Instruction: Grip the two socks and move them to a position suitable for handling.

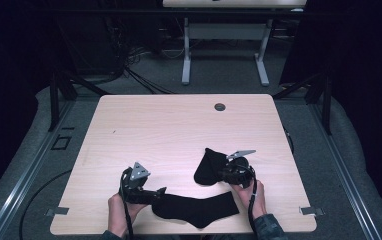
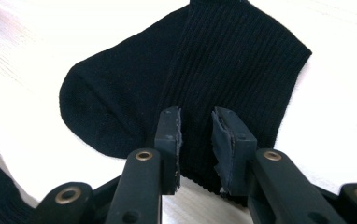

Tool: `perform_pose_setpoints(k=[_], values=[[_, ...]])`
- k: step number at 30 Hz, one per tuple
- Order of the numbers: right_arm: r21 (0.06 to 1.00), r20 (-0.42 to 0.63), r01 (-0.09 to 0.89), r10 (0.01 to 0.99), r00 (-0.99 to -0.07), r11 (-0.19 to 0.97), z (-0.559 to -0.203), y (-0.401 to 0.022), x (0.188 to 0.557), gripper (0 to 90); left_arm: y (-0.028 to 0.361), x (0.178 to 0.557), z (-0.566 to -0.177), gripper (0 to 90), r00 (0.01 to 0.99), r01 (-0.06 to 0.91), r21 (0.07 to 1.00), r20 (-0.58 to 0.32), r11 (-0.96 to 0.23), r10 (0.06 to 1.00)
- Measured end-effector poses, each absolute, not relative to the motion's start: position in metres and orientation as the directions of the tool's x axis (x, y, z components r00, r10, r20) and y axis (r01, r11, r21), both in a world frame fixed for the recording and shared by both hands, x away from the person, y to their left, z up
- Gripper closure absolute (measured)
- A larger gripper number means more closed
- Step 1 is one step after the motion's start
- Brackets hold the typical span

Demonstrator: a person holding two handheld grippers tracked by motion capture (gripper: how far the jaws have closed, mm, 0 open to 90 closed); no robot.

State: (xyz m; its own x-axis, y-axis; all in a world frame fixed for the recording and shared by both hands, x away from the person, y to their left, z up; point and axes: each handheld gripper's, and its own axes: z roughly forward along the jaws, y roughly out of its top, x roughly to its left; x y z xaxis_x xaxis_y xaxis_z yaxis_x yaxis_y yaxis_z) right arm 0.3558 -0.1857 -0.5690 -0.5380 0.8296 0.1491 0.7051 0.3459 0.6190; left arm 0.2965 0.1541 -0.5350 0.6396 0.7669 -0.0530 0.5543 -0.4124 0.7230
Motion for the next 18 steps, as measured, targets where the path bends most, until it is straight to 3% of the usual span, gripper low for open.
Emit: perform_pose_setpoints(k=[12,18], values=[[0.615,0.177,0.719,0.831,-0.527,0.324,-0.569,-0.173,0.351,63.4,0.141,0.302,-0.525,16.2,0.638,0.561,0.718,-0.058,-0.412,0.768],[0.644,0.169,0.689,0.816,-0.552,0.333,-0.564,-0.173,0.347,52.0,0.145,0.305,-0.522,16.2,0.634,0.557,0.724,-0.054,-0.406,0.772]])
